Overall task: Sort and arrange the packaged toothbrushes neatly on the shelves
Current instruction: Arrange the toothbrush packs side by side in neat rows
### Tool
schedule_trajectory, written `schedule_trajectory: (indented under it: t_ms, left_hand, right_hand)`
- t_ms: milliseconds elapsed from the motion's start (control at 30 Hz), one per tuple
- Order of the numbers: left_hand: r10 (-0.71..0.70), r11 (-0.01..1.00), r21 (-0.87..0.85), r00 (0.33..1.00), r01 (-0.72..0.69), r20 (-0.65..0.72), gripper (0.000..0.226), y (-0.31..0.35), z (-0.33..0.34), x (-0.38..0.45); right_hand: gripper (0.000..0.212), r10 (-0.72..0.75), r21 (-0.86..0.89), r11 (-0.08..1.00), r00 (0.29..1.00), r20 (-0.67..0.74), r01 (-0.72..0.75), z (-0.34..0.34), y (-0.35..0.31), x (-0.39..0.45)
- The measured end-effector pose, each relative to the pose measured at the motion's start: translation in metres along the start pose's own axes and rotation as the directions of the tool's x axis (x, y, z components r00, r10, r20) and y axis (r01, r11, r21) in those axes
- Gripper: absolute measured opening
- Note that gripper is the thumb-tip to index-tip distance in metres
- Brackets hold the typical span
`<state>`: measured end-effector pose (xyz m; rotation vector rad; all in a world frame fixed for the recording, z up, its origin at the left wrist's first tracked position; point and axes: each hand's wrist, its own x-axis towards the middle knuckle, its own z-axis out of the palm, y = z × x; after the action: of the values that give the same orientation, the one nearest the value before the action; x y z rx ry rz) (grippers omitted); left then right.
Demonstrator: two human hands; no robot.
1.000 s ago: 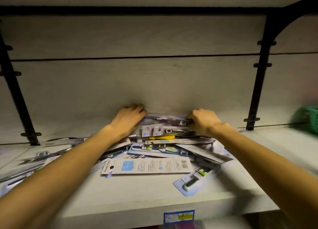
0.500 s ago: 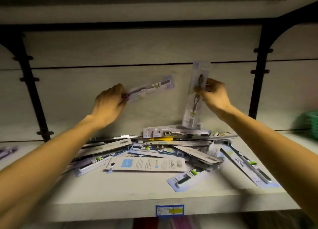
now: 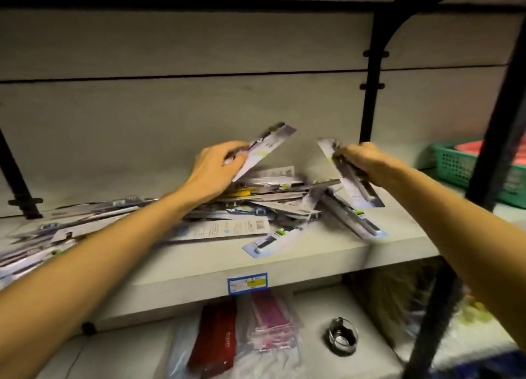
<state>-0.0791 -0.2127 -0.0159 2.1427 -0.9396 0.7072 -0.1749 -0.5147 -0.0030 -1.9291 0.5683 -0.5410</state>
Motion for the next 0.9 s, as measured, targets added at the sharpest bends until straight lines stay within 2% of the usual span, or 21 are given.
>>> schedule_trajectory:
  t_ms: [100, 200, 300, 433, 533, 633, 700, 767, 900]
  left_hand:
    - [0.039, 0.998, -0.055, 0.998, -0.037, 0.042, 0.028, 0.021, 0.027, -0.003]
    - [0.061, 0.997, -0.049, 0.997, -0.059, 0.049, 0.028, 0.038, 0.057, -0.008]
    - [0.077, 0.997, 0.023, 0.996, -0.078, 0.049, 0.032, 0.055, 0.081, -0.011]
    - [0.13, 0.984, 0.112, 0.989, -0.137, 0.07, 0.034, 0.067, 0.1, -0.009]
    - [0.109, 0.983, 0.142, 0.991, -0.119, 0.076, 0.034, 0.072, 0.109, -0.003]
    - [0.071, 0.983, 0.167, 0.995, -0.081, 0.068, 0.031, 0.074, 0.116, 0.0]
    - [0.044, 0.983, 0.174, 0.997, -0.055, 0.064, 0.029, 0.074, 0.119, 0.0]
    - [0.02, 0.983, 0.183, 0.998, -0.031, 0.062, 0.03, 0.073, 0.12, 0.001]
    - [-0.039, 0.978, 0.207, 0.997, 0.025, 0.066, 0.031, 0.068, 0.121, 0.001]
  right_hand:
    - [0.02, 0.054, -0.025, 0.998, 0.999, -0.007, -0.054, -0.032, 0.025, -0.008]
    - [0.026, 0.047, -0.121, 0.991, 0.997, -0.061, -0.054, -0.055, 0.053, -0.014]
    - [0.018, 0.057, -0.27, 0.96, 0.995, -0.084, -0.078, -0.066, 0.074, -0.011]
    - [0.004, 0.05, -0.322, 0.944, 0.997, -0.061, -0.067, -0.064, 0.091, 0.008]
    - [0.023, 0.034, -0.342, 0.939, 0.999, -0.026, -0.041, -0.057, 0.101, 0.025]
    - [0.047, -0.076, -0.496, 0.866, 0.997, -0.014, 0.06, -0.052, 0.106, 0.029]
    - [0.045, -0.221, -0.614, 0.77, 0.975, -0.001, 0.174, -0.05, 0.107, 0.025]
    - [0.042, -0.318, -0.62, 0.731, 0.946, 0.059, 0.284, -0.046, 0.11, 0.017]
    - [0.073, -0.198, -0.612, 0.709, 0.932, 0.304, 0.351, -0.037, 0.111, -0.009]
